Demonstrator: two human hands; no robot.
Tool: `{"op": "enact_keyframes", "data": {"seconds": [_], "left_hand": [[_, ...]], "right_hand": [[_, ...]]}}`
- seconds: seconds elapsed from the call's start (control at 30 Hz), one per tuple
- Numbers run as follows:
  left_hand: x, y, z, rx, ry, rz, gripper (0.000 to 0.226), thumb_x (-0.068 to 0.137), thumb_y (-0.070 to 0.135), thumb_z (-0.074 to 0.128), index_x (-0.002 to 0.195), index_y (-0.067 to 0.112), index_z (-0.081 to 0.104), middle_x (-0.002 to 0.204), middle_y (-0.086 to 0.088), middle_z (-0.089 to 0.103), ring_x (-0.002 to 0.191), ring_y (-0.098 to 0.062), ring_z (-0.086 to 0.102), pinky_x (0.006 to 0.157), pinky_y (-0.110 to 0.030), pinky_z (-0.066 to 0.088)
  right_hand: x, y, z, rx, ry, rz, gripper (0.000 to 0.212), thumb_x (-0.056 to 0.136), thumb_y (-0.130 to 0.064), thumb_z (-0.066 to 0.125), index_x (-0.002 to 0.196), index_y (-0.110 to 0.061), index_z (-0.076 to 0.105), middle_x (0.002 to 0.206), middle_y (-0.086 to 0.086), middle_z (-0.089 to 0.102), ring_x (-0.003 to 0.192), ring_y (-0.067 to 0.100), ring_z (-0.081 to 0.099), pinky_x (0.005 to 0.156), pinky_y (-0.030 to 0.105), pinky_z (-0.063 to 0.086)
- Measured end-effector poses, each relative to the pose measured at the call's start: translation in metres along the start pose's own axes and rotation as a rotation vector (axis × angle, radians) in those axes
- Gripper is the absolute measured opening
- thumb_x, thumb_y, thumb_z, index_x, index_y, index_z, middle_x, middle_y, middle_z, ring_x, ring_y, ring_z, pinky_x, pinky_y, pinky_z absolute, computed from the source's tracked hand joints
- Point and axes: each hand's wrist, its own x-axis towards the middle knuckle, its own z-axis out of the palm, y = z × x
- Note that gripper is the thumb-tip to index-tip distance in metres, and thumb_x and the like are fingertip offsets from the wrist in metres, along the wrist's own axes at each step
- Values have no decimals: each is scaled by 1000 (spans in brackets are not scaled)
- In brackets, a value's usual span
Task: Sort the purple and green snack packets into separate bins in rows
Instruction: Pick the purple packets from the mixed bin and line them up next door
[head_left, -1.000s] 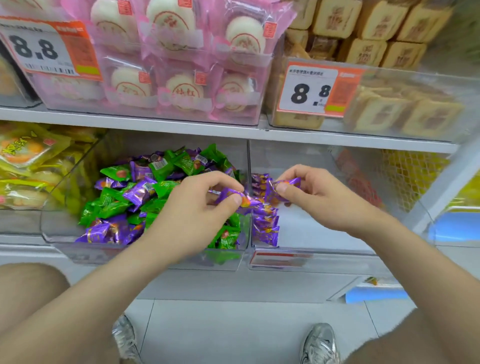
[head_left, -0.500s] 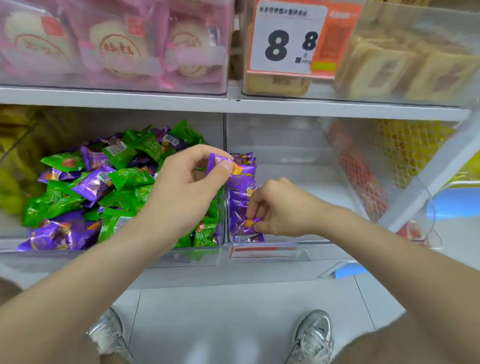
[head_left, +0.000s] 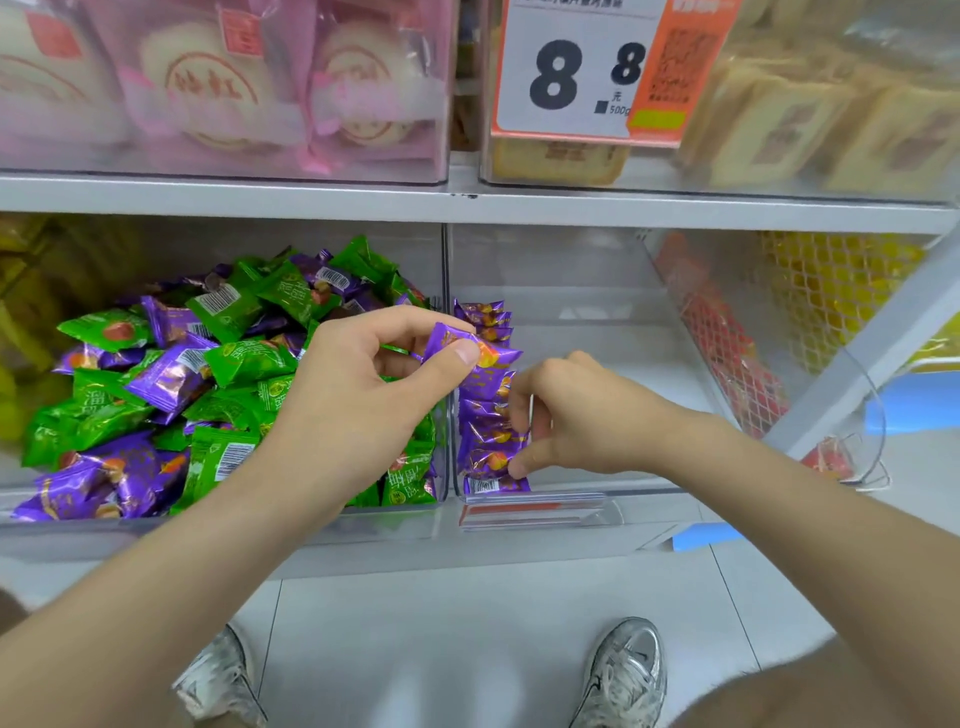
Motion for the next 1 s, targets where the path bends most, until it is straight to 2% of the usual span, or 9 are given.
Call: {"op": "enact_keyframes", "data": {"seconds": [0.03, 0.1, 0.17, 0.23, 0.37, 0.53, 0.7, 0.83, 1.0], "left_hand": [[0, 0, 0, -9, -1, 0, 8, 94, 33, 76, 100, 32, 81, 96, 8, 79, 87, -31, 72, 69, -45, 58], [-1, -1, 2, -23, -5, 6, 7, 95, 31, 75, 100, 31, 80, 94, 9, 79, 87, -30, 72, 66, -30, 55], [0, -2, 3, -26, -1, 14, 6, 95, 29, 75, 99, 31, 80, 92, 9, 79, 86, -31, 71, 68, -22, 53], [1, -3, 5, -35, 6, 22, 6, 95, 28, 75, 98, 31, 80, 92, 8, 79, 86, -33, 70, 74, -30, 56], [1, -3, 9, -26, 9, 33, 5, 94, 31, 76, 97, 32, 80, 92, 4, 78, 85, -33, 69, 80, -46, 58], [2, -3, 9, -11, 2, 38, 4, 94, 31, 76, 96, 32, 80, 90, 5, 77, 83, -33, 66, 73, -37, 56], [2, -3, 7, 3, -2, 42, 5, 94, 30, 76, 96, 30, 80, 89, 7, 77, 82, -29, 67, 67, -32, 53], [1, -2, 7, 17, -1, 47, 5, 94, 28, 76, 96, 30, 80, 87, 11, 77, 71, -10, 63, 60, -16, 47], [0, -2, 7, 38, 5, 51, 5, 95, 27, 76, 97, 30, 80, 88, 10, 77, 77, -23, 66, 60, -18, 47]], "right_hand": [[-3, 0, -4, 8, -28, 26, 42, 72, -48, 93, 86, -24, 60, 66, -7, 73, 66, -1, 62, 66, 27, 49], [-8, 1, -10, 71, -148, 77, 36, 84, -39, 86, 89, -24, 55, 68, -6, 76, 64, 2, 66, 64, 27, 48], [-13, 3, -11, 213, -289, 192, 28, 93, -34, 78, 101, -23, 54, 82, -2, 79, 70, 15, 70, 63, 25, 49], [-15, 3, -8, 294, -343, 324, 32, 91, -36, 79, 112, -25, 56, 88, 1, 78, 71, 19, 65, 65, 28, 50], [-11, -6, 4, 465, -287, 465, 34, 83, -26, 87, 106, -20, 63, 66, -5, 65, 59, 14, 56, 59, 25, 48], [-11, -9, 9, 604, -265, 570, 29, 83, -11, 86, 91, -20, 60, 56, -5, 64, 53, 13, 55, 53, 23, 41], [-10, -6, 5, 878, -260, 644, 16, 87, -6, 82, 88, -17, 71, 84, 9, 79, 71, 15, 74, 61, 22, 54], [-14, -3, 6, 1118, -265, 633, 13, 89, 7, 72, 92, -6, 75, 91, 19, 79, 77, 20, 79, 73, 27, 65], [-20, 0, 5, 1078, -258, 525, 28, 83, 16, 71, 99, -7, 76, 100, 21, 79, 101, 28, 78, 84, 32, 64]]}}
